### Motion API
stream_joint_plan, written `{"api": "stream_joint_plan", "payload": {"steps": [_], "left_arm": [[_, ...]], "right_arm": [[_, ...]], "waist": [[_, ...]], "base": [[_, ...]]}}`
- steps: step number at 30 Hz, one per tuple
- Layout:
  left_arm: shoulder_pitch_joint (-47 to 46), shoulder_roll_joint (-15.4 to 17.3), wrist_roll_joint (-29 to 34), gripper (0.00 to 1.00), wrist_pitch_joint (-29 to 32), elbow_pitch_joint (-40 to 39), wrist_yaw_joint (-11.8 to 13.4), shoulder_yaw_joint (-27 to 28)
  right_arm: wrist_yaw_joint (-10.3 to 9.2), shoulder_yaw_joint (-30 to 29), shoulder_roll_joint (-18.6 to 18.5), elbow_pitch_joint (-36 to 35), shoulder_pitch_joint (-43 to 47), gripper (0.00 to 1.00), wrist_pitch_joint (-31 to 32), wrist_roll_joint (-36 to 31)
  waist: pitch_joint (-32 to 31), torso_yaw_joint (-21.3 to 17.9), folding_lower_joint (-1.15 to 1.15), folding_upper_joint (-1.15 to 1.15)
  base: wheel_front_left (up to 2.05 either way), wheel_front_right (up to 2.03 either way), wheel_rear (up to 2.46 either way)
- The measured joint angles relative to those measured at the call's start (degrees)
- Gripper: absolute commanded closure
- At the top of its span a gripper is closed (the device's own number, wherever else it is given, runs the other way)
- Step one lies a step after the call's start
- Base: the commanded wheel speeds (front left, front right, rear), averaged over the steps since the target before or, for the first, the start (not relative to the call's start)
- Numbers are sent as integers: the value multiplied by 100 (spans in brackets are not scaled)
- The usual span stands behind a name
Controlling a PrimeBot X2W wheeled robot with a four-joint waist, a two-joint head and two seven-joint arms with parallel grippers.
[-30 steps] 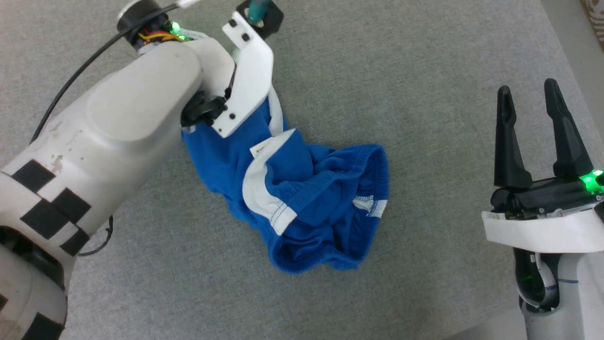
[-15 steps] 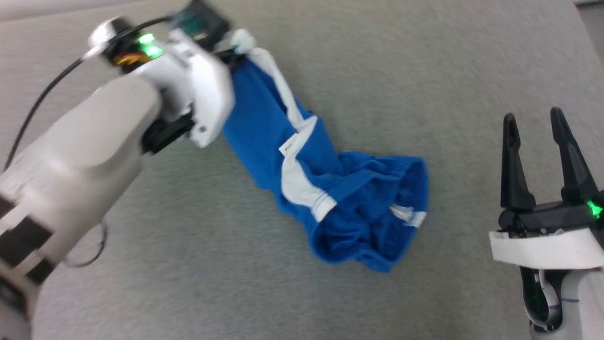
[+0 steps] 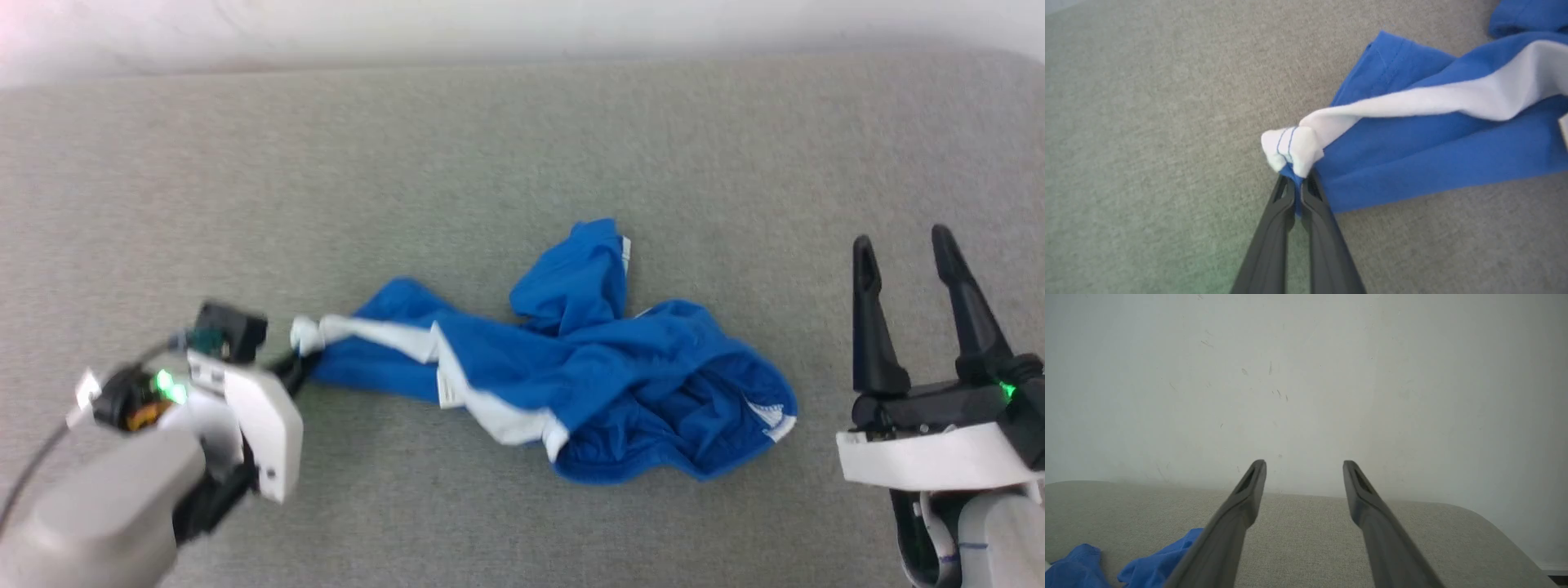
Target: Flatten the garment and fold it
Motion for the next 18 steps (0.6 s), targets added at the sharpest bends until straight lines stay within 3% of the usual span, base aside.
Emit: {"api": "stream_joint_plan", "payload": {"steps": [6,7,8,14,18], "left_arm": [[547,-114,-227,100,-297,-46,187,15],[615,-151,-245,71,-437,-45,231,56],[662,-181,-234,0,-614,-47,311,89],[670,-213,230,0,-1203,-454,983,678],[848,-233,1220,0,-1230,-1307,1681,1577]], "right_arm": [[0,-14,0,125,202,0,0,-198],[0,-14,0,119,196,0,-1,-292],[0,-16,-1,110,190,0,-1,-401],[0,-90,-63,-108,-217,0,-1,-1059],[0,80,-582,-43,-588,0,-2,-1068]], "waist": [[-313,165,0,0],[-368,188,0,0],[-421,211,0,0],[-720,352,0,0],[-880,438,1,0]], "base": [[0,0,0],[0,0,0],[0,0,0],[0,0,0],[0,0,0]]}}
